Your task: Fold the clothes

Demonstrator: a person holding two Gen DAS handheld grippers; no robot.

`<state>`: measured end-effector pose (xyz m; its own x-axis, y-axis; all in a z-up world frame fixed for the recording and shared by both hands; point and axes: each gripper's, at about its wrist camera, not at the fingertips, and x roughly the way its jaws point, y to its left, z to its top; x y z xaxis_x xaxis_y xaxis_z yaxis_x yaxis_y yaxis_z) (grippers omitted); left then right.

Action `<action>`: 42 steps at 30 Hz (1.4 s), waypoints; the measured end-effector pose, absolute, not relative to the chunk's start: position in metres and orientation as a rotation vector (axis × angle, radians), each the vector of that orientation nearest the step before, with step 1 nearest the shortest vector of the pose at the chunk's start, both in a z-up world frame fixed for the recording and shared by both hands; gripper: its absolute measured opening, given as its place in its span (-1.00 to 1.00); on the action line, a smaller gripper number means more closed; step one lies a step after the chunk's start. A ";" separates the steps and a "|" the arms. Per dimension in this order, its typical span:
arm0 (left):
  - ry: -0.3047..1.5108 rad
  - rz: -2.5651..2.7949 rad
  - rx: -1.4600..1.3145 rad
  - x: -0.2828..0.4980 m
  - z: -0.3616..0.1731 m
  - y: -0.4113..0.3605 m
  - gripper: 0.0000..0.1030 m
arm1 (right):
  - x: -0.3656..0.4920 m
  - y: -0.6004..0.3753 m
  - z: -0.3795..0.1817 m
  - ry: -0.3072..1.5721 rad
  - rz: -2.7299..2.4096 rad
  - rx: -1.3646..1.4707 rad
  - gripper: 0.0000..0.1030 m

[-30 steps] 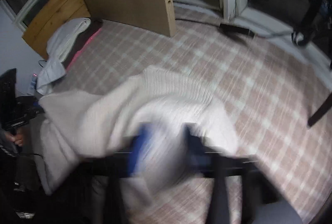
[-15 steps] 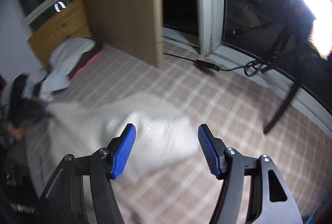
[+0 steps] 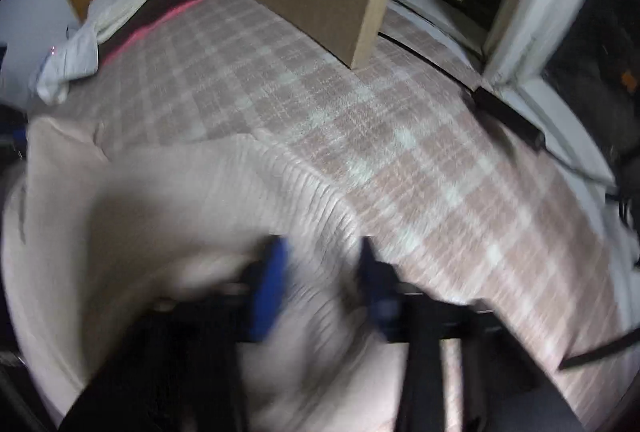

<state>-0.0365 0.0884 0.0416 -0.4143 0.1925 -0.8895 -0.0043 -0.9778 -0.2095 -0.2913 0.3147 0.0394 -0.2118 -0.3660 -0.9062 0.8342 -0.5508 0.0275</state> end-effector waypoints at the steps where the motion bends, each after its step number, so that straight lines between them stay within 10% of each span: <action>1: -0.260 2.548 -1.608 -0.037 0.046 0.089 -0.80 | -0.286 0.318 0.045 0.604 -1.891 1.217 -0.76; 12: -0.126 2.727 -1.086 -0.008 0.194 0.080 -0.82 | -0.168 0.425 0.258 0.125 -2.406 0.825 -0.81; 24: 0.357 2.897 -0.359 0.109 0.432 0.078 -0.82 | 0.031 0.450 0.475 0.191 -2.727 0.176 -0.82; 35: 0.511 2.912 -0.176 0.189 0.478 0.055 -0.83 | 0.151 0.433 0.530 0.337 -2.843 -0.141 -0.82; 42: 0.531 2.856 -0.505 0.084 0.414 0.064 -0.83 | 0.075 0.426 0.487 0.378 -2.882 0.140 -0.82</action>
<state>0.0840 0.0644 0.4138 -0.9231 0.1248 -0.3636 -0.2472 -0.9170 0.3130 0.0754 0.4264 0.4869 -0.9687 -0.2150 -0.1238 0.2397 -0.9400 -0.2430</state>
